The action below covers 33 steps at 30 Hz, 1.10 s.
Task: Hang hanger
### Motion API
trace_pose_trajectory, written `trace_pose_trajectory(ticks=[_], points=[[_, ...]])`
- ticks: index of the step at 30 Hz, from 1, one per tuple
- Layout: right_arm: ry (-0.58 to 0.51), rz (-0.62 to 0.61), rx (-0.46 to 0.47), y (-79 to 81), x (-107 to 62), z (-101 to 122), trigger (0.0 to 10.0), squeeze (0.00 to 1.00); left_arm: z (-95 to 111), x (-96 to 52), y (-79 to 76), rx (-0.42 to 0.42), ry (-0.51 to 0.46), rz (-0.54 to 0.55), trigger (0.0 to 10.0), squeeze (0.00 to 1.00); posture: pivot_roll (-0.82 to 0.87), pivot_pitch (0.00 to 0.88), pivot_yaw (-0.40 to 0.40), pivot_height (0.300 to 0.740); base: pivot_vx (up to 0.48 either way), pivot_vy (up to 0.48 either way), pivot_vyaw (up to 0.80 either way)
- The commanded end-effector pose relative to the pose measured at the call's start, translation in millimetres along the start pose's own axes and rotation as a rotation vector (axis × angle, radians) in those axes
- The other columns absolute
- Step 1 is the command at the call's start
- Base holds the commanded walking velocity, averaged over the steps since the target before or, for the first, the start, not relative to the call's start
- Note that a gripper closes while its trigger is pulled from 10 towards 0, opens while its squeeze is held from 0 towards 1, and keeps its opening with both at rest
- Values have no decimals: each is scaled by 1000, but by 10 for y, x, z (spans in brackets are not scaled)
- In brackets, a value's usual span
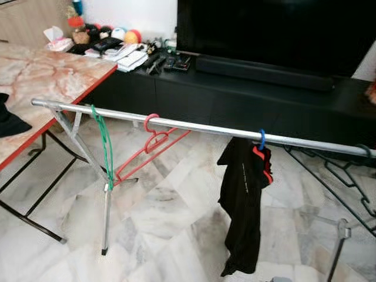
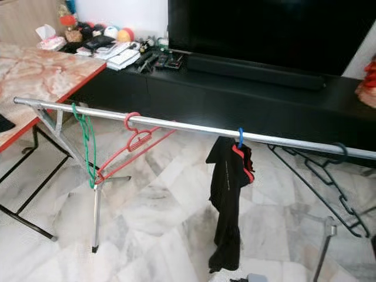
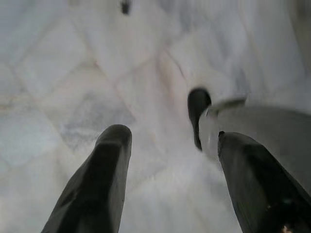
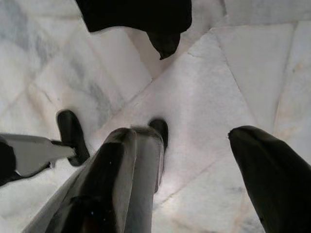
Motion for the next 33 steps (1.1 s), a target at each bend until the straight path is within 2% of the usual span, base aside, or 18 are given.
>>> trace_pose_trajectory(ticks=[1, 4, 6, 9, 13, 21, 26, 30, 33], points=[[3, -11, 2, -48, -5, 2, 10000, 0, -152, -24, -15, -2, 39, -3, 10000, 0, 0, 135, -25, 740, 0, 0, -800], [11, -2, -11, -40, -5, -9, 10000, 0, -141, -22, -35, 0, 34, -18, 10000, 0, -2, 135, -26, 740, 0, 0, -785], [10, -4, -5, -42, -6, -13, 10000, 0, -135, -20, -49, 37, 34, -28, 10000, 0, -3, 134, -24, 740, 0, 0, -781], [12, -3, -5, -41, -7, -17, 10000, 0, -141, -15, -59, 57, 44, -29, 10000, 0, -3, 131, -25, 740, 0, -461, -781], [13, -3, -6, -43, -8, -21, 10000, 0, -126, -8, -53, 30, 41, -14, 10000, 0, -9, 128, -25, 740, 0, -231, -778], [15, -2, -10, -39, -10, -38, 10000, 0, -128, -7, -61, 55, 48, -29, 10000, 0, -18, 111, -18, 740, 0, 0, -771], [19, -1, -14, -39, -11, -51, 10000, 0, -115, -4, -108, 131, 45, -56, 10000, 0, -21, 98, -12, 740, 0, -252, -766], [20, -1, -14, -36, -13, -61, 10000, 0, -106, 2, -83, 86, 49, -34, 10000, 0, -27, 84, -9, 740, 0, -229, -759], [21, -1, -14, -36, -13, -65, 10000, 0, -102, 5, -117, 109, 52, -53, 10000, 0, -31, 71, -7, 740, 0, 0, -756]])
Point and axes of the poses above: a point about 5 cm out from each wrist's last joint towards the gripper, its own x axis pointing out of the wrist towards the gripper, its own z axis along the axis of the wrist's last joint, y = z × x, the point moved 6 cm from there along x, pointing out of the wrist towards the gripper, and after that the axes turned 13 degrees about -x, right-handed, at the moved point
